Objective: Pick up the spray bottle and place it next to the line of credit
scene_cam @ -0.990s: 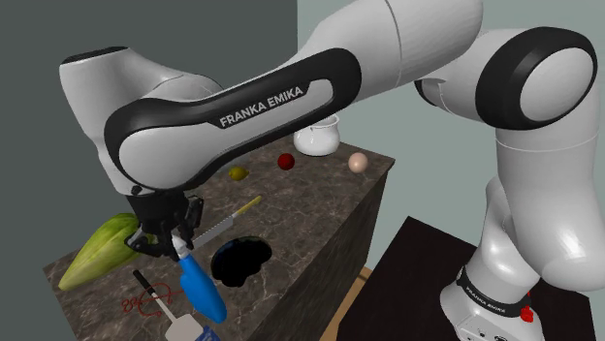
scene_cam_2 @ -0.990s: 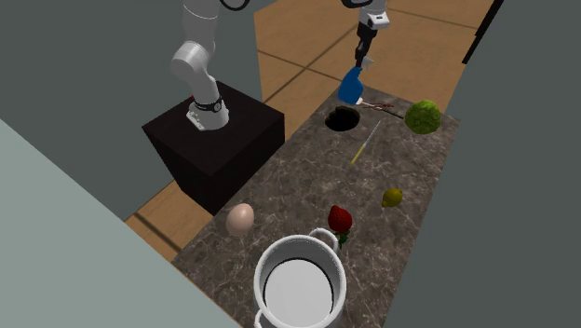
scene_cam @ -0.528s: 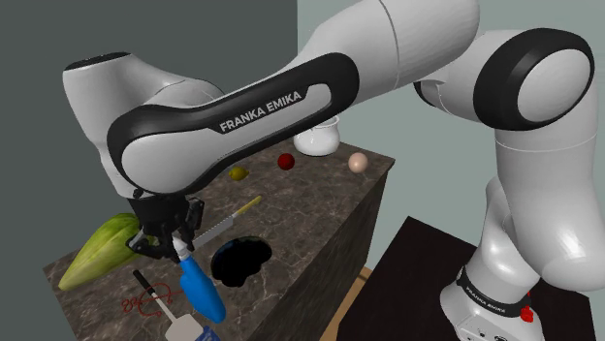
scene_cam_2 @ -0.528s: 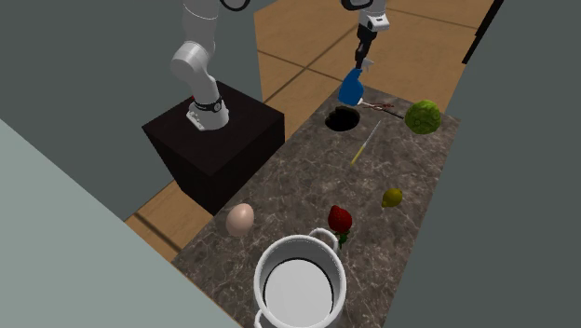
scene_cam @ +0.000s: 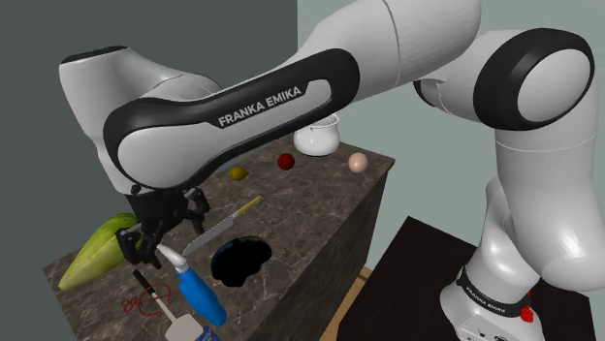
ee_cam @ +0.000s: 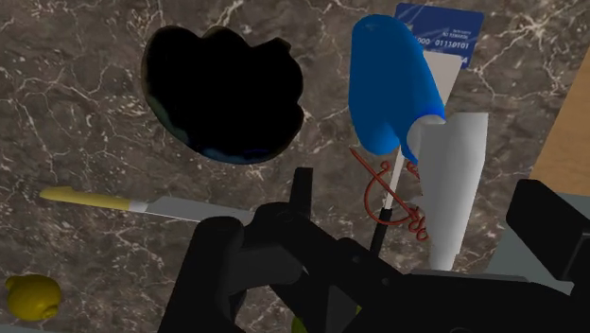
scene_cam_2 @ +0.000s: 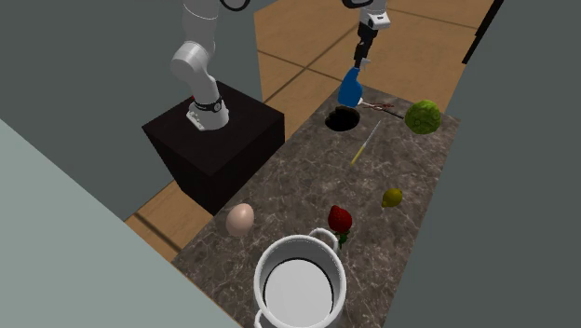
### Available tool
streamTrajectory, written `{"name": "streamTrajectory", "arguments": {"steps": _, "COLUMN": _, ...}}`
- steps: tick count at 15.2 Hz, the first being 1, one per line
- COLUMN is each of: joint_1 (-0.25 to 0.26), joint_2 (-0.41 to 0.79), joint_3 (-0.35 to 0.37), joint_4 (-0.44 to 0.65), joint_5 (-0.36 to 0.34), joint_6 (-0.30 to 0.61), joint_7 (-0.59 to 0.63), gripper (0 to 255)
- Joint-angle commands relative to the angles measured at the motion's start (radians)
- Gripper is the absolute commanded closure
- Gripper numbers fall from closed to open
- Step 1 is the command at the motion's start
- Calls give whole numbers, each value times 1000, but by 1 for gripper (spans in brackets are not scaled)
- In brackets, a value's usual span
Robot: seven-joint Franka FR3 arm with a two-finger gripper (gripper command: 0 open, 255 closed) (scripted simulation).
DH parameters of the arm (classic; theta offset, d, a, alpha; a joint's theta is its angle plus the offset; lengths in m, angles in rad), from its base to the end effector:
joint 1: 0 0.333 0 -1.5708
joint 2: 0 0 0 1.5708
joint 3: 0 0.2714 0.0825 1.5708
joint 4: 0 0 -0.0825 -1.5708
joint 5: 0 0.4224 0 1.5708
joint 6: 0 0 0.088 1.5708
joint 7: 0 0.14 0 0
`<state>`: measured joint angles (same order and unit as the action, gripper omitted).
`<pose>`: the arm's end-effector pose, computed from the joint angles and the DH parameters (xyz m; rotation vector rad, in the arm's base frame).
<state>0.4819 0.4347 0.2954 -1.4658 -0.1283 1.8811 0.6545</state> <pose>0.5233 0.4663 0.3547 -3.1339 -0.2136 0.0012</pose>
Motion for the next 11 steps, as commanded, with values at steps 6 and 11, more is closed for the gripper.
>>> {"name": "streamTrajectory", "arguments": {"steps": 6, "joint_1": 5, "joint_2": -12, "joint_3": 4, "joint_4": 93, "joint_5": 5, "joint_6": -105, "joint_7": -4, "gripper": 0}}
{"name": "streamTrajectory", "arguments": {"steps": 11, "joint_1": 5, "joint_2": -12, "joint_3": 4, "joint_4": 93, "joint_5": 5, "joint_6": -105, "joint_7": -4, "gripper": 0}}
